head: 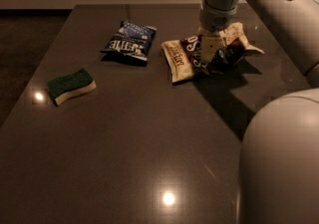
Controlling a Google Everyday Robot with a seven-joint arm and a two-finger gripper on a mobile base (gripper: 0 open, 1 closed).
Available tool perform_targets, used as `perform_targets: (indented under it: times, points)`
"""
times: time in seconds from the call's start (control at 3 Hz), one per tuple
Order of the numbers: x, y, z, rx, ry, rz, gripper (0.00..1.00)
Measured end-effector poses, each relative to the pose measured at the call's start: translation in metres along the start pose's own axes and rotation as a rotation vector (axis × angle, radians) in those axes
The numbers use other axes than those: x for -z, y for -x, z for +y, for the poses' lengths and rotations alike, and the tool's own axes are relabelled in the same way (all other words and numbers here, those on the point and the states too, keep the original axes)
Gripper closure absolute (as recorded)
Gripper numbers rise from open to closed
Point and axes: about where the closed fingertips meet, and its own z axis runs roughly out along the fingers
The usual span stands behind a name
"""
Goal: Move brown chip bag near sponge
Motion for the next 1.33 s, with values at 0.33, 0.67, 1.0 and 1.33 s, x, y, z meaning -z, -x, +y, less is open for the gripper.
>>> perform_targets:
  times: [0.33,0.67,1.0,1.33]
  points:
    - [0.006,0.001,0.002,0.018,0.001,-0.004,0.70]
    - [0.018,0.010,0.011,0.052,0.003,-0.025,0.94]
    - [0.039,0.029,0.029,0.108,0.007,-0.075,1.00]
    - [0.059,0.054,0.058,0.167,0.030,-0.139,1.00]
